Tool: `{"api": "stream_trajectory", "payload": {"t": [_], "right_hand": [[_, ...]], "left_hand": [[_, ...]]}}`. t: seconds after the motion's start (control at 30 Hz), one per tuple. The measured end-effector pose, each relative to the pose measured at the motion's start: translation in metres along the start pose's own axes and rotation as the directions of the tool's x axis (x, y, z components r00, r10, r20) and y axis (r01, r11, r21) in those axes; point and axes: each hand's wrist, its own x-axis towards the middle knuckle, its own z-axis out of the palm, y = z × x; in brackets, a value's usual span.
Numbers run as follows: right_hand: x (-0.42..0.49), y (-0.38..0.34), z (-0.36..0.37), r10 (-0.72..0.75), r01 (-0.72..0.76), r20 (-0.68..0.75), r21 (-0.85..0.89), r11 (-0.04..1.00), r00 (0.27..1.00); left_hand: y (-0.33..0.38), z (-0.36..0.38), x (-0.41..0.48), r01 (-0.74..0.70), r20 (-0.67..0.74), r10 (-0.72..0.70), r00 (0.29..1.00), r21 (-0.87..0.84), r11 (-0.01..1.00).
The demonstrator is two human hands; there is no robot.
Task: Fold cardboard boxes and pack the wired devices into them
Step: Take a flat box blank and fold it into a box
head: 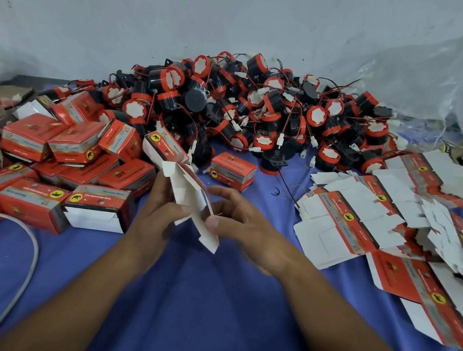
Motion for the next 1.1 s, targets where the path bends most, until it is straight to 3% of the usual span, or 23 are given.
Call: {"api": "stream_trajectory", "payload": {"t": [0.13, 0.3, 0.53, 0.67, 0.83, 1.0, 1.1], "right_hand": [[0.003, -0.003, 0.003, -0.076, 0.087, -0.124, 0.091, 0.992, 0.989], [0.005, -0.007, 0.004, -0.203, 0.264, -0.316, 0.162, 0.951, 0.927], [0.005, -0.015, 0.008, -0.099, 0.202, -0.242, 0.451, 0.869, 0.965], [0.004, -0.019, 0.014, -0.114, 0.212, -0.224, 0.486, 0.848, 0.968], [0.002, -0.017, 0.020, -0.055, 0.141, -0.184, 0.493, 0.858, 0.981], [0.001, -0.020, 0.014, 0.060, 0.025, -0.136, 0.545, 0.838, 0.989], [0.001, -0.019, 0.012, 0.039, 0.033, -0.124, 0.532, 0.846, 0.992]], "left_hand": [[0.005, -0.005, -0.003, -0.009, -0.008, 0.010, 1.000, 0.064, 0.998], [0.011, 0.006, -0.007, -0.075, 0.081, 0.057, 0.995, 0.239, 0.968], [0.018, 0.014, -0.009, -0.187, 0.124, 0.157, 0.980, 0.290, 0.938], [0.013, 0.028, -0.011, -0.277, 0.112, 0.254, 0.961, 0.331, 0.902], [0.013, 0.026, -0.011, -0.240, -0.022, 0.256, 0.967, 0.275, 0.931], [0.014, 0.027, -0.012, -0.252, -0.005, 0.269, 0.963, 0.331, 0.909], [0.012, 0.025, -0.013, -0.268, 0.005, 0.282, 0.959, 0.332, 0.905]]}}
